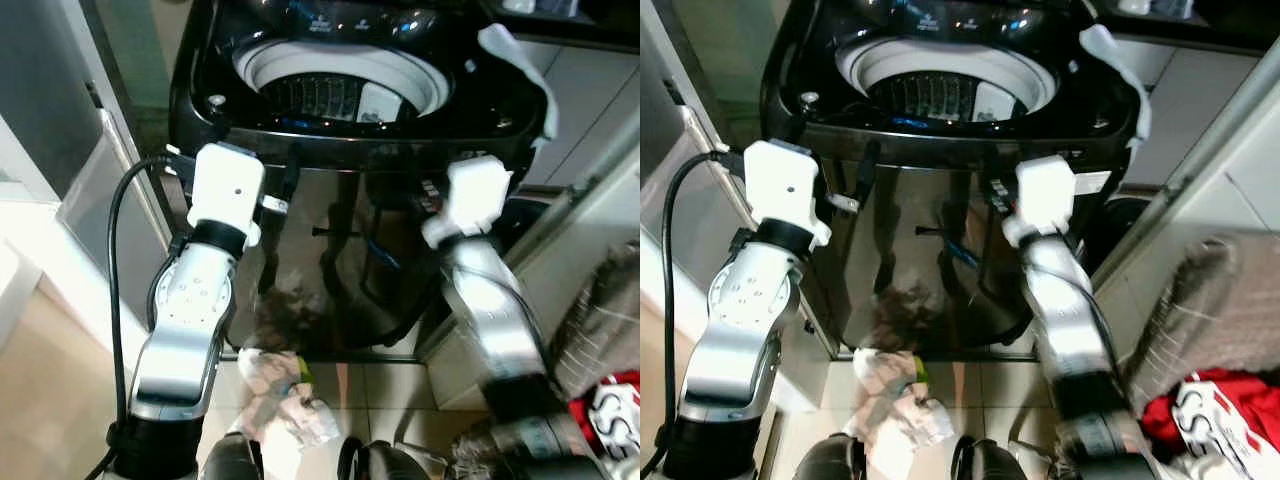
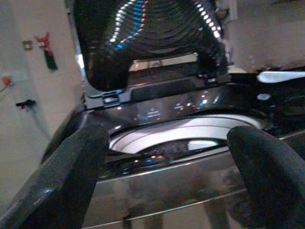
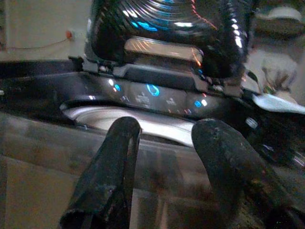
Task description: Clothes washing
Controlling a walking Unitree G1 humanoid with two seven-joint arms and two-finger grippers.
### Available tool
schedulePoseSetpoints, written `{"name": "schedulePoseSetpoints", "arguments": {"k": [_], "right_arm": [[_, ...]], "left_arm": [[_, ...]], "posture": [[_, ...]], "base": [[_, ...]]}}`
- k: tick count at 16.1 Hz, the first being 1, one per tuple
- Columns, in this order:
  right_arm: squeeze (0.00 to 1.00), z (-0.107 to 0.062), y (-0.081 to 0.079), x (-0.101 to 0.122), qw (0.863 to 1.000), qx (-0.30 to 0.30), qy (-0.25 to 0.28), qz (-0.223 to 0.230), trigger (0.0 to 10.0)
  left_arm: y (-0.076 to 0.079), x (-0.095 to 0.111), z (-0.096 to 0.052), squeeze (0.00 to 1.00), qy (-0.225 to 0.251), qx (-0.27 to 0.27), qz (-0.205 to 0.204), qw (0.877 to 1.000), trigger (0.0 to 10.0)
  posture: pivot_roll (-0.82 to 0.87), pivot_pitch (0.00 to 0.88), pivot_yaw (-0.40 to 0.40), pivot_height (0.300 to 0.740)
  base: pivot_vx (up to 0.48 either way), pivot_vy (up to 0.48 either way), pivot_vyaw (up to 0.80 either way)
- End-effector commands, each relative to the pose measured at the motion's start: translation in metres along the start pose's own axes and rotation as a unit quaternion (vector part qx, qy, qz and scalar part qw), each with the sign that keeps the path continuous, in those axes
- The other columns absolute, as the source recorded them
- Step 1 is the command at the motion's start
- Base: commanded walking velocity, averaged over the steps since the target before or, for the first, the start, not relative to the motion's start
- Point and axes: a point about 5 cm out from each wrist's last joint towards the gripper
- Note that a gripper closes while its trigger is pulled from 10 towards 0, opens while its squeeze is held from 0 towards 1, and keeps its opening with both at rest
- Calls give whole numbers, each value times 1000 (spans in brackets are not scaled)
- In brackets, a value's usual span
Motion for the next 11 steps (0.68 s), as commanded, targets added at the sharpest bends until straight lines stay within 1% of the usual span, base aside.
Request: {"name": "schedulePoseSetpoints", "arguments": {"k": [1,2,3,4,5,6,7,8,10,11], "right_arm": [[0,-6,4,12,1000,7,16,7,10000],[0,-24,7,13,1000,13,10,6,10000],[0,-36,8,13,1000,18,-7,4,10000],[0,-47,8,10,999,23,-33,1,10000],[0,-52,7,0,998,25,-64,2,10000],[0,-50,6,-12,995,24,-93,2,10000],[0,-44,10,-24,992,-1,-128,18,10000],[0,-30,12,-30,990,-10,-138,15,10000],[0,-20,9,-26,991,-9,-131,15,10000],[0,-17,7,-25,991,-5,-131,16,10000]], "left_arm": [[4,-1,1,0,-3,-5,0,1000,10000],[3,0,0,0,-1,-6,12,1000,10000],[1,-1,-1,0,-2,-3,23,1000,10000],[0,-2,-4,0,-5,1,23,1000,10000],[-3,-5,-7,0,-11,11,19,1000,10000],[-4,-9,-8,0,-20,25,17,999,10000],[-4,-12,-7,0,-24,36,17,999,10000],[-6,-18,-7,0,-38,52,3,998,10000],[-8,-23,-8,0,-50,68,-3,996,10000],[-9,-24,-8,0,-51,71,-7,996,10000]], "posture": [[8,23,-55,732],[10,19,-53,732],[7,16,-52,732],[7,16,-52,732],[7,16,-52,732],[0,7,-40,732],[5,5,-39,732],[11,4,-36,732],[22,5,-35,732],[28,6,-37,732]], "base": [[0,0,0],[0,0,0],[0,0,0],[0,0,0],[0,0,0],[0,0,0],[0,0,0],[0,0,0],[0,0,0],[-251,0,0]]}}
Point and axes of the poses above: a point about 5 cm out from each wrist's last joint towards the gripper, its own z axis pointing out of the wrist towards the gripper, its own x axis along the axis of the wrist's last joint, y = z × x, and after that the axes turned 4 degrees about -z, right-handed
